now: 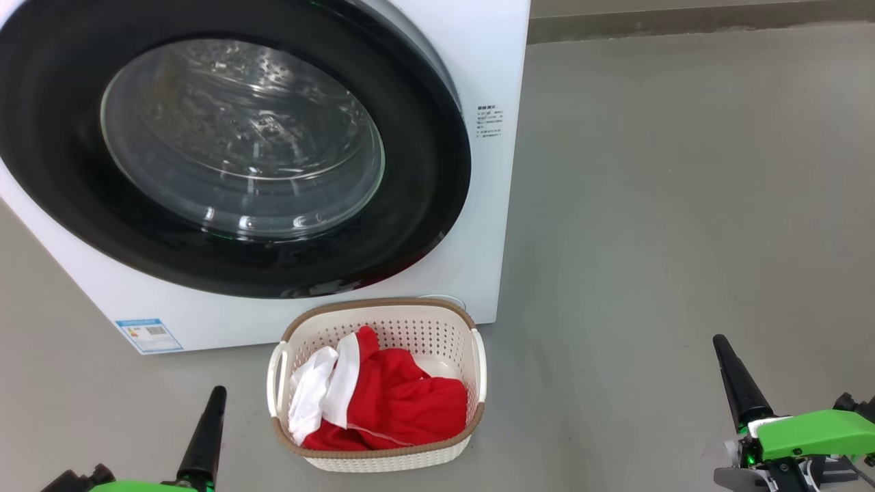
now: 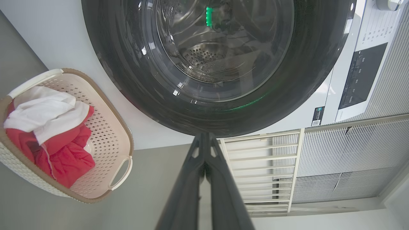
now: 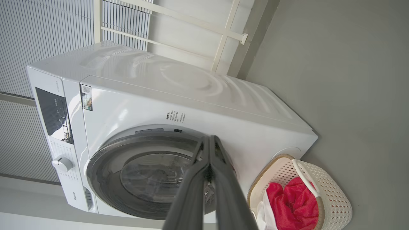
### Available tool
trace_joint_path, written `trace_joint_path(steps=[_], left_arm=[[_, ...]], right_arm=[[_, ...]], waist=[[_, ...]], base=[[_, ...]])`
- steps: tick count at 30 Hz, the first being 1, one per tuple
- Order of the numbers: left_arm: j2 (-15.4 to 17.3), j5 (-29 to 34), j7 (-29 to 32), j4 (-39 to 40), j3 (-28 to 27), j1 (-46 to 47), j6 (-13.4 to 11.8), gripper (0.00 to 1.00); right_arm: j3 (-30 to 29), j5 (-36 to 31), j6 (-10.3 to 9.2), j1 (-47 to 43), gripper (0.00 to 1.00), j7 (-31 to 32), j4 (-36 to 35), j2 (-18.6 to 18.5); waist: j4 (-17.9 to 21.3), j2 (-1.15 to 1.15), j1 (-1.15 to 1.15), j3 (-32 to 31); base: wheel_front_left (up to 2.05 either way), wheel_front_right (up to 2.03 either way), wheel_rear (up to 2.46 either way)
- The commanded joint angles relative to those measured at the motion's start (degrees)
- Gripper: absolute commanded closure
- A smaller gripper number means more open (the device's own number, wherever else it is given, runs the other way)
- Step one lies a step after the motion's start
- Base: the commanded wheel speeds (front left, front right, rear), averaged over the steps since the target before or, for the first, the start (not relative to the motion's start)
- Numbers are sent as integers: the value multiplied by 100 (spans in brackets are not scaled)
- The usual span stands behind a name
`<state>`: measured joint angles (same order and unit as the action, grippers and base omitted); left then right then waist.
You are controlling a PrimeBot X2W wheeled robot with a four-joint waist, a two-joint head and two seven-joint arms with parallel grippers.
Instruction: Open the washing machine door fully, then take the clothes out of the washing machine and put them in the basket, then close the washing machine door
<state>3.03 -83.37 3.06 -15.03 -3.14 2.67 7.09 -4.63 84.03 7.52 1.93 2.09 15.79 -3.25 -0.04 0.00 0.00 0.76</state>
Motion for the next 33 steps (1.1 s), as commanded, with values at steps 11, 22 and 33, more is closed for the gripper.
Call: trace_joint_path(steps=[11,22,33], left_arm=[[44,-703,221,106,-248,317,38,100],[31,-930,294,100,-278,346,40,100],[25,-922,301,100,-287,347,40,100]], right_arm=[[27,742,-3,369,100,212,-184,-101],[-10,963,-3,409,100,295,-187,-93],[-31,945,-3,411,100,313,-186,-78]], waist=[[3,0,0,-43],[4,0,0,-58],[4,0,0,-58]], base=[[0,0,0],[0,0,0],[0,0,0]])
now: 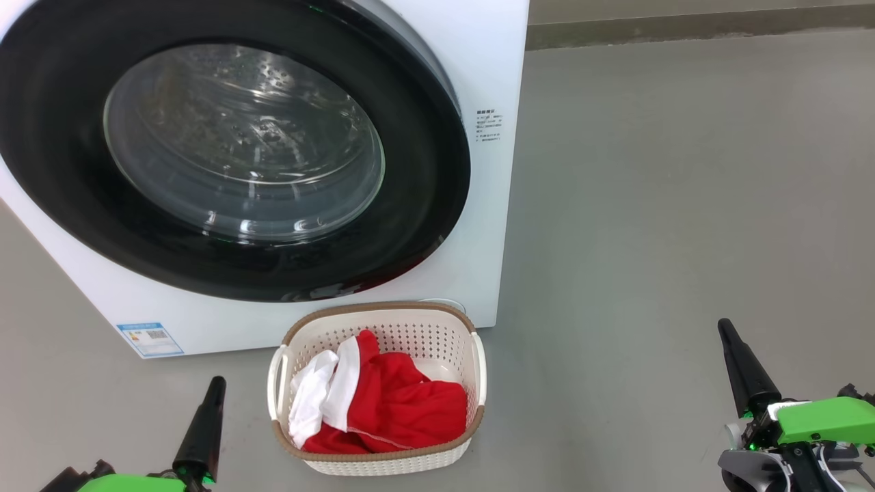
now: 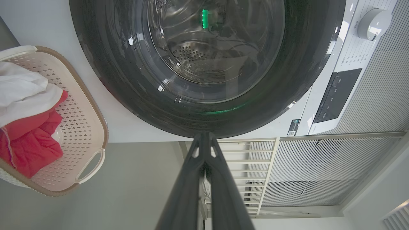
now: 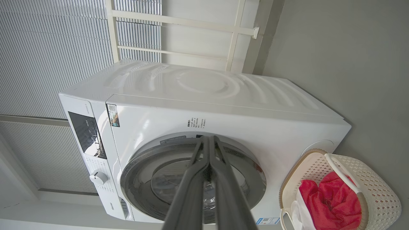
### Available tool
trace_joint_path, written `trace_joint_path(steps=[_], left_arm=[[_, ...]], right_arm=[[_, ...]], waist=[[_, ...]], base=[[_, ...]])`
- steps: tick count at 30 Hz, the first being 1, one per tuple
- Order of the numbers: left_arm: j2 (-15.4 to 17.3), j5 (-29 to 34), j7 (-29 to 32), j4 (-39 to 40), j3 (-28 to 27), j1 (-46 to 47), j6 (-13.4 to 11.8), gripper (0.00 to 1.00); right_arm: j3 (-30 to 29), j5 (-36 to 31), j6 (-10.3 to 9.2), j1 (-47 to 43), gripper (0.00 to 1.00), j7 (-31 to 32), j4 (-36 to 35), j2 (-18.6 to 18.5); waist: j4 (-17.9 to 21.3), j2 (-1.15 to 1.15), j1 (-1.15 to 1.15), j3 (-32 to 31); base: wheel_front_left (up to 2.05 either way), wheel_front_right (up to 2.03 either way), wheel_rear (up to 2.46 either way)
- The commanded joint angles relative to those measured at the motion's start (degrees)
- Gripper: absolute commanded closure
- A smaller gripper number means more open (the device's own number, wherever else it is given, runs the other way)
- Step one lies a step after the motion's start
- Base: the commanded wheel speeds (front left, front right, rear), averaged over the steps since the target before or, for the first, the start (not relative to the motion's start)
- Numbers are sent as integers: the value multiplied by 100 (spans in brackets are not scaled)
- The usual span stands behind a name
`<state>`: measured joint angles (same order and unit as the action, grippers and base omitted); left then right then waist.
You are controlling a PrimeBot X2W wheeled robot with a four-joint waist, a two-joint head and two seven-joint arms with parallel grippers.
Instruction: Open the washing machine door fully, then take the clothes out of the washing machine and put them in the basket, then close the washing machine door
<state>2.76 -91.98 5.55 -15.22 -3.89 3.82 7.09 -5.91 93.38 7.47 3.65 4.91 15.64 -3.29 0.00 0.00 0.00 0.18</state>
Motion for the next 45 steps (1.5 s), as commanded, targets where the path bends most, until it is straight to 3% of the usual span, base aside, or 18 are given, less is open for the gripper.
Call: trace_joint_path(steps=[1,45], left_arm=[[51,-60,53,119,-212,233,40,100],[32,-37,75,118,-239,235,40,100]], right_arm=[[94,8,2,239,100,33,-170,-72],[24,-51,2,245,100,89,-166,-22]], waist=[[0,0,0,0],[0,0,0,0]], base=[[0,0,0],[0,0,0]])
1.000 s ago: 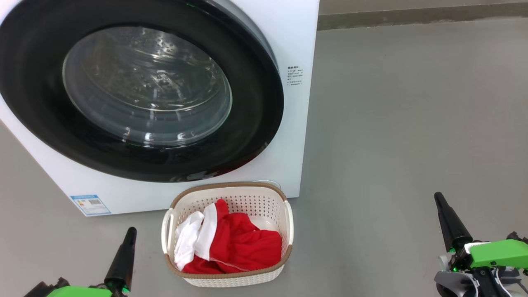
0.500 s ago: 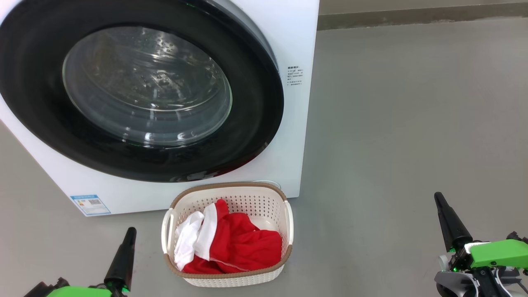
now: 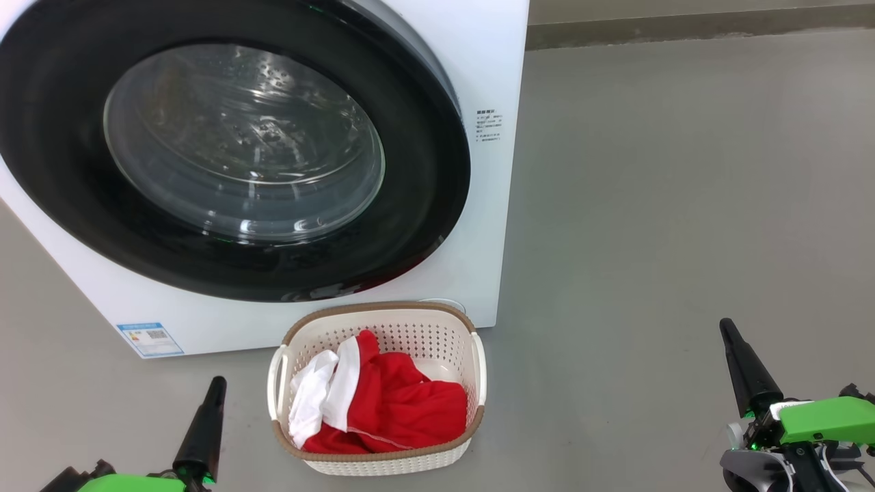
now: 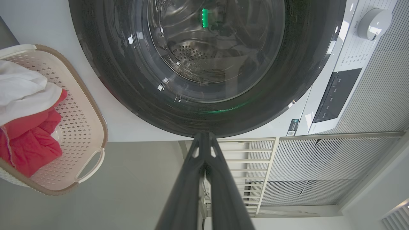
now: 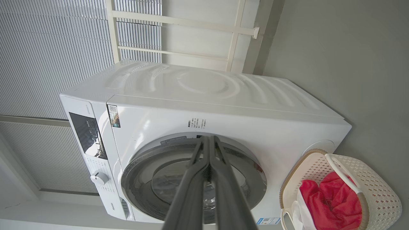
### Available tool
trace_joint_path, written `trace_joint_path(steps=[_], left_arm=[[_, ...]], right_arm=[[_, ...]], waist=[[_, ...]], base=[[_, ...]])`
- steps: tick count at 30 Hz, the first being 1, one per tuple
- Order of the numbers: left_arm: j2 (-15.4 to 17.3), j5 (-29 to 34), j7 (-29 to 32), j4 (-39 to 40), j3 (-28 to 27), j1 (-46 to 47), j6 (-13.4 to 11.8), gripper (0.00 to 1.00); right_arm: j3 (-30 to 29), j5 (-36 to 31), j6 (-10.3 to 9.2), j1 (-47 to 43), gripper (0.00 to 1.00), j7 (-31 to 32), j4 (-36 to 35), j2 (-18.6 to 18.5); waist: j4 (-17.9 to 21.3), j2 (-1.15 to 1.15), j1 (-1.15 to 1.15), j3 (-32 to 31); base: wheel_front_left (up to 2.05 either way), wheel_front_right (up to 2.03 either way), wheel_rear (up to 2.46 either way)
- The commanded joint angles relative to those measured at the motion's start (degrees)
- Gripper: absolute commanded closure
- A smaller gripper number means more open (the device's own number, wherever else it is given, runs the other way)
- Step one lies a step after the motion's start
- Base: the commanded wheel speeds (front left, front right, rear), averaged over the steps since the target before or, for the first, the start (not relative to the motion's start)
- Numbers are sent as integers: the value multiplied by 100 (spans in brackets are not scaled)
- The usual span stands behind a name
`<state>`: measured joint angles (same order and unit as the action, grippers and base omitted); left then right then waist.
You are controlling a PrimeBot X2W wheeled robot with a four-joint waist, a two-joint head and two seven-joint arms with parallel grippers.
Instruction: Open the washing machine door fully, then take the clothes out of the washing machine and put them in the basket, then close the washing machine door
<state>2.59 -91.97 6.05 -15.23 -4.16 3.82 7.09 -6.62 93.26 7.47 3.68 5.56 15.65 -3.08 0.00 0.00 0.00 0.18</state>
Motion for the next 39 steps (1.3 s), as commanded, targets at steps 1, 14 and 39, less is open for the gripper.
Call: trace_joint_path(steps=[1,14,39], left_arm=[[49,-38,26,119,-213,235,40,100],[45,-33,30,119,-219,236,40,100],[40,-27,36,119,-227,237,40,100]], right_arm=[[94,-39,2,242,100,25,-167,-42],[79,-52,2,243,100,36,-166,-32],[57,-71,2,245,100,55,-165,-16]], waist=[[0,0,0,0],[0,0,0,0],[0,0,0,0]], base=[[0,0,0],[0,0,0],[0,0,0]])
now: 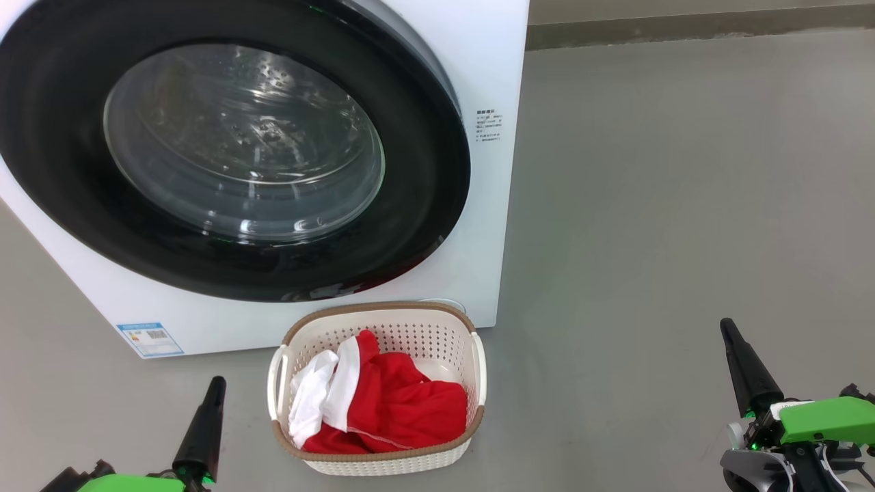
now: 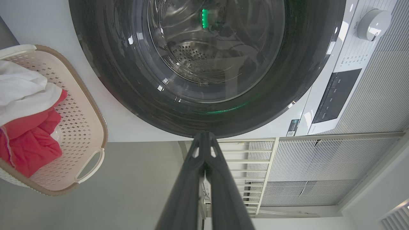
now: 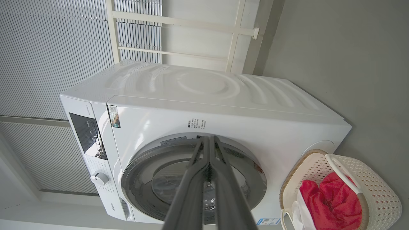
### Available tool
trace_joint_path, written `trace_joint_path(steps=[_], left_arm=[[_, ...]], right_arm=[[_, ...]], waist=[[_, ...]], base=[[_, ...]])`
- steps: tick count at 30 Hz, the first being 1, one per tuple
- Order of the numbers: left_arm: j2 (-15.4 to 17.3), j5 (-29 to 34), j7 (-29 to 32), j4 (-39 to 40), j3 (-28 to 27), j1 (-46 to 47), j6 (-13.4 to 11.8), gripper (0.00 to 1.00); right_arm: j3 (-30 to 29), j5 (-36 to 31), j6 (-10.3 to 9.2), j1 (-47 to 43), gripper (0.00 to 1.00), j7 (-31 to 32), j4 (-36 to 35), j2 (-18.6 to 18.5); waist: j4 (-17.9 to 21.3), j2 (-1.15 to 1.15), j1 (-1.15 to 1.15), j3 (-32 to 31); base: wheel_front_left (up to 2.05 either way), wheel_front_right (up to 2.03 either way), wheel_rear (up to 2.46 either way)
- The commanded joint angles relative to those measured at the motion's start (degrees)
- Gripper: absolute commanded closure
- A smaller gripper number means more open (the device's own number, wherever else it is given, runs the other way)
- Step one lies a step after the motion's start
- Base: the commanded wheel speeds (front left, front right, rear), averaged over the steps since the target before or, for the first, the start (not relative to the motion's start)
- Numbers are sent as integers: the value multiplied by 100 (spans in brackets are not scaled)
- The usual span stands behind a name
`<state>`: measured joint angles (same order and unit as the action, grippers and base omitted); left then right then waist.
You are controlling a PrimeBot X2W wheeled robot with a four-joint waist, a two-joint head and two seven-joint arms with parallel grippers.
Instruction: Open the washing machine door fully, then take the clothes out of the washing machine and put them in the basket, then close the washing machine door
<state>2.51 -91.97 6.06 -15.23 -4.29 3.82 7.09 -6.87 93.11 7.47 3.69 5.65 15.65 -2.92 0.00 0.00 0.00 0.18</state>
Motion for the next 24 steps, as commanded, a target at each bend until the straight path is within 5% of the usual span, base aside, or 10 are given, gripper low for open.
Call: trace_joint_path(steps=[1,24], left_arm=[[48,-27,35,119,-213,237,40,100],[44,-23,39,119,-218,237,40,100]], right_arm=[[82,-55,2,245,100,46,-165,-33],[67,-68,2,246,100,58,-164,-22]], waist=[[0,0,0,0],[0,0,0,0]], base=[[0,0,0],[0,0,0]])
